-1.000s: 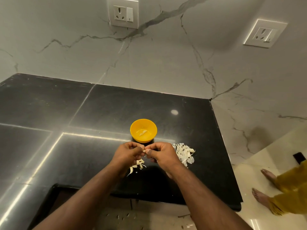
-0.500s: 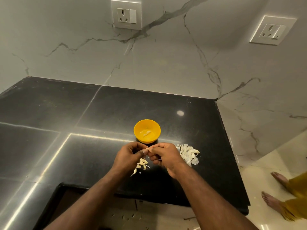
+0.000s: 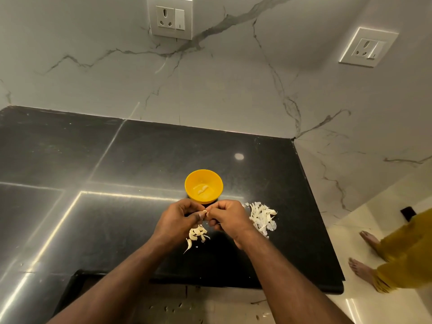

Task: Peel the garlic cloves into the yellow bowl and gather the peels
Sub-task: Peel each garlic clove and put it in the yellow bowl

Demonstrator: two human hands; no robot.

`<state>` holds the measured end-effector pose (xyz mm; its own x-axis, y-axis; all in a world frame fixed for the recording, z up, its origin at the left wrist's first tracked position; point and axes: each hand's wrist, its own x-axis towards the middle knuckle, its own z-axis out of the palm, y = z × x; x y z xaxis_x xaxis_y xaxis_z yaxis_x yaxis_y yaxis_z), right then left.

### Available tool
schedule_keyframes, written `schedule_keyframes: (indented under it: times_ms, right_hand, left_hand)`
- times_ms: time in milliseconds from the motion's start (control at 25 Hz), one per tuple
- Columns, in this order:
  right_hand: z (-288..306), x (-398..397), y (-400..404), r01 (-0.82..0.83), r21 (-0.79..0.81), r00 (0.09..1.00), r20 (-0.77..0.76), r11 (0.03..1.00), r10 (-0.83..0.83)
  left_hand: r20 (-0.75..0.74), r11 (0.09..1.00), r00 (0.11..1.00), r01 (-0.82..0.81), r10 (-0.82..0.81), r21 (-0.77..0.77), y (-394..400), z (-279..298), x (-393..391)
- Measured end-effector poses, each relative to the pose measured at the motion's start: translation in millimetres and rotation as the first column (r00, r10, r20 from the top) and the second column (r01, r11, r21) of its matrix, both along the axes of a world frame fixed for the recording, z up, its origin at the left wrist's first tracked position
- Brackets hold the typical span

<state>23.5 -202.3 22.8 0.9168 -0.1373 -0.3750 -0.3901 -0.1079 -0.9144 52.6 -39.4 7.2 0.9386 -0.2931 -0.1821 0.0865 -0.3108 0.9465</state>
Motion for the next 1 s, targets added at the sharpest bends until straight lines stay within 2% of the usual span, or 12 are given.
schedule_keyframes:
  times_ms: [200,320,720,1000]
  right_hand:
    - [-4.4,0.1,5.3,0.003,-0.295,0.996,0.091,0.956,0.025]
    - [-3.5,-1.1,9.0,0.005,-0.375,0.995,0.093,0.927,0.032]
    - [-4.8,-0.1,6.6,0.017,-0.333,0.994,0.106,0.943,0.020]
    - [-5.7,-0.2,9.4,0.037,-0.238,0.998,0.053,0.971,-0.025]
  left_hand:
    - [0.032,0.998,0.999,-0.004,0.003,0.055,-2.2,1.2,2.7]
    - [0.033,0.998,0.999,-0.008,0.006,0.069,-3.7,1.2,4.0]
    - [-0.023,1.000,1.000,0.007,-0.006,0.013,-0.5,-3.2,8.1]
    - [-0.006,1.000,1.000,0.016,-0.016,0.008,-2.3,-1.1,8.9]
